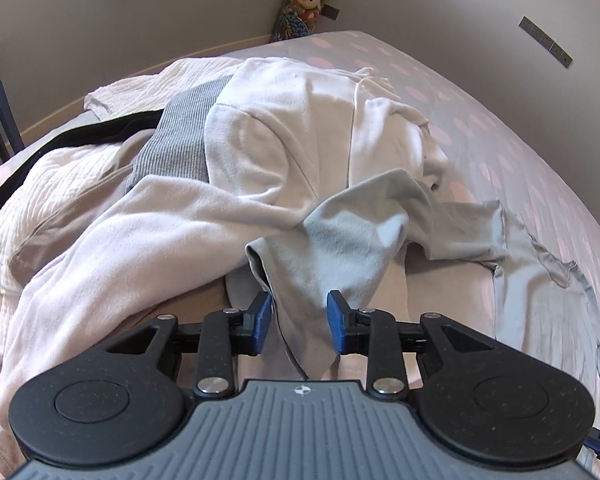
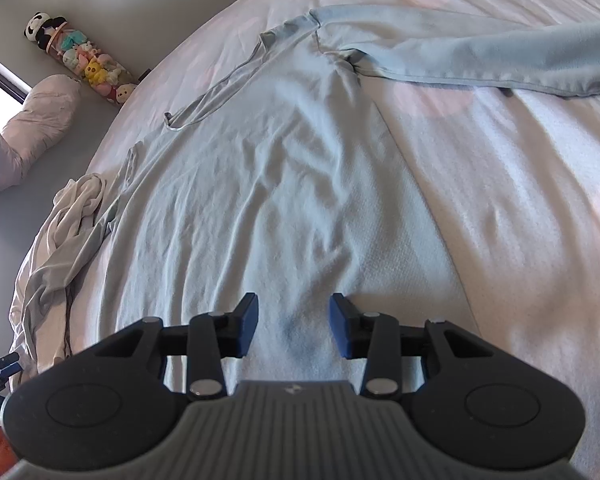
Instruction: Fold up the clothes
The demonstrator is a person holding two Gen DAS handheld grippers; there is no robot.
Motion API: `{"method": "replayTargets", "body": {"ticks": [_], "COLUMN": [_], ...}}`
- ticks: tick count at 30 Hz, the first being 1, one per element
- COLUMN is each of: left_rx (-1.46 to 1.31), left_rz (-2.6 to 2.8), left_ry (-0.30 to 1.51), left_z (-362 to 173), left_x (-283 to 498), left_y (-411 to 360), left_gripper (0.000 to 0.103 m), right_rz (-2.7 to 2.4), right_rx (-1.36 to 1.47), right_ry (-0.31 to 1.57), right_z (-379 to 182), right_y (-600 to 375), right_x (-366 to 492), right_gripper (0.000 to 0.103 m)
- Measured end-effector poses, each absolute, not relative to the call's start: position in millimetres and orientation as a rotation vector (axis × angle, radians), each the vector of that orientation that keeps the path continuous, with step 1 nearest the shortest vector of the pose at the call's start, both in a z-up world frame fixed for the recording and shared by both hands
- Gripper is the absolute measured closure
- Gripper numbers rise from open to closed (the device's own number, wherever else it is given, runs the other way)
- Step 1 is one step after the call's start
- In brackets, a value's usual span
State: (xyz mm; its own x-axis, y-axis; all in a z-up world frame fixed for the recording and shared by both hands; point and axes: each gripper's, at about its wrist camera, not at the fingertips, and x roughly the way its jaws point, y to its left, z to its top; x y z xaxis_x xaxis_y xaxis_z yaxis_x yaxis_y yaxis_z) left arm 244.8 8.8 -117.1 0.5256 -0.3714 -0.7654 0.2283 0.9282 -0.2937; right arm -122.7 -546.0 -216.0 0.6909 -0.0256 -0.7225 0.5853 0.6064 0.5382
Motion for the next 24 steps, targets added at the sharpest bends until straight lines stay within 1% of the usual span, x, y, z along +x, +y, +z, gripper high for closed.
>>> {"method": "replayTargets", "body": {"ticks": [1,2,3,4,7,12,18,21,24], "left_rx": [-0.162,-0.158,-0.148,-0.133,-0.123,-0.13,-0.035,0.014,0.052], "left_rz": [-0.356,-0.352,-0.346,-0.339,-0.341,-0.381,-0.399,-0.374,-0.342], "left_ry": [0.947,0.94,0.932,0.922,0.865,0.762,0.687,0.707,0.745], "left_z": [-116.4,-115.1,-112.0,-107.7,-82.2,-11.3,65.8,79.8,77.6], "left_x": [245.9,247.3,248.9,250.5,257.0,277.6,300.8,310.7,314.8], "left_y": [7.7,6.7,5.9,5.2,6.9,7.1,-17.8,-31.2,-37.0], "left_gripper": [0.077,0.083,0.1,0.103,0.103,0.103,0.103,0.103,0.103], "right_rz": [-0.393,-0.393,-0.393,-0.394,-0.394,-0.394,-0.391,-0.389,-0.387], "right_rx": [0.855,0.854,0.854,0.854,0.851,0.85,0.858,0.866,0.876], "right_ry": [0.737,0.738,0.738,0.737,0.738,0.738,0.73,0.725,0.717], "right_z": [-216.0,-215.9,-215.9,-215.7,-215.3,-214.8,-214.6,-215.3,-215.3], "right_y": [-545.7,-545.4,-545.3,-545.1,-544.5,-544.1,-543.8,-544.4,-545.0], "right_x": [-122.5,-122.8,-122.8,-123.3,-124.5,-124.5,-125.9,-126.2,-127.1], "right_gripper": [0.06,0.06,0.06,0.06,0.06,0.06,0.06,0.059,0.059]}}
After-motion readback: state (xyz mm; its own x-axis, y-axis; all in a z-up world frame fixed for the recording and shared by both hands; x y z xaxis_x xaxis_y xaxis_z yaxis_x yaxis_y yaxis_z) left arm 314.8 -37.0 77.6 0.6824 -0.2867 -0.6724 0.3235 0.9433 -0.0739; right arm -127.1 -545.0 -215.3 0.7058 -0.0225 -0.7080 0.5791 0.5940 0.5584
